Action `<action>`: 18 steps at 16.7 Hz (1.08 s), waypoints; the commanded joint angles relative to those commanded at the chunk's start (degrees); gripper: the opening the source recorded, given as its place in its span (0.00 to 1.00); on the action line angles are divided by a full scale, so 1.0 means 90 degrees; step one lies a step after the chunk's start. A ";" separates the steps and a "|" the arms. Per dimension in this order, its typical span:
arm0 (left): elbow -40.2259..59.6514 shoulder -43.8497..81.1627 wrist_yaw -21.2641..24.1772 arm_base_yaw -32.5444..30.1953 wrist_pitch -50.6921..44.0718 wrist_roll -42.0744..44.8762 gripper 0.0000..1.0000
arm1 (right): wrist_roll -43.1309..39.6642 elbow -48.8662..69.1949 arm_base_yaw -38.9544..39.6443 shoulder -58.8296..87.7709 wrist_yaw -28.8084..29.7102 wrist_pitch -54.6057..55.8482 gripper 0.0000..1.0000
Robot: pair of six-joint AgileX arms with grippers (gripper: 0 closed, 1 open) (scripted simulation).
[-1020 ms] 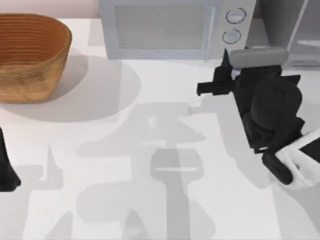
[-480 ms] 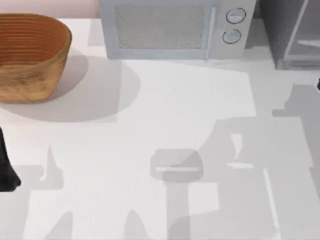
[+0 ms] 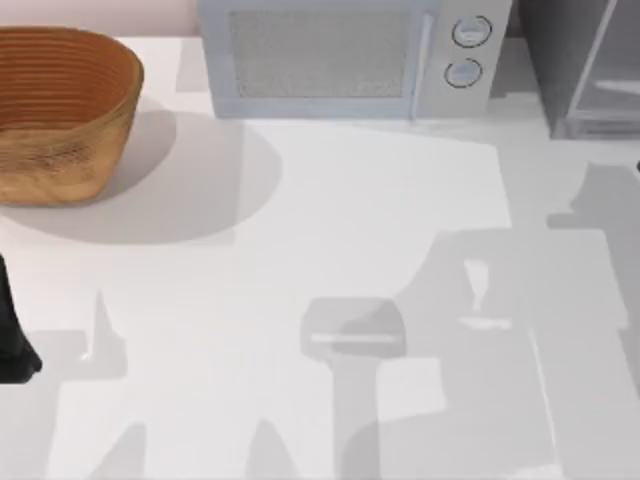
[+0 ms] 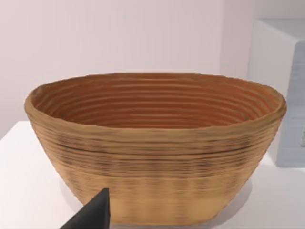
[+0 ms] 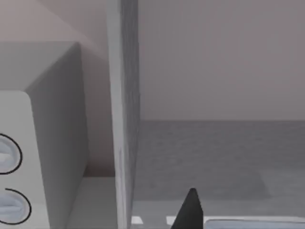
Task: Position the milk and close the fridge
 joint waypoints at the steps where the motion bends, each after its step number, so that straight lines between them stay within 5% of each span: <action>1: 0.0000 0.0000 0.0000 0.0000 0.0000 0.0000 1.00 | 0.0003 0.0208 -0.0060 0.0212 -0.0068 -0.0013 0.00; 11: 0.0000 0.0000 0.0000 0.0000 0.0000 0.0000 1.00 | -0.0043 0.4428 -0.1088 0.4102 -0.1166 -0.0332 0.00; 18: 0.0000 0.0000 0.0000 0.0000 0.0000 0.0000 1.00 | -0.0056 0.5234 -0.1347 0.4877 -0.1433 -0.0453 0.00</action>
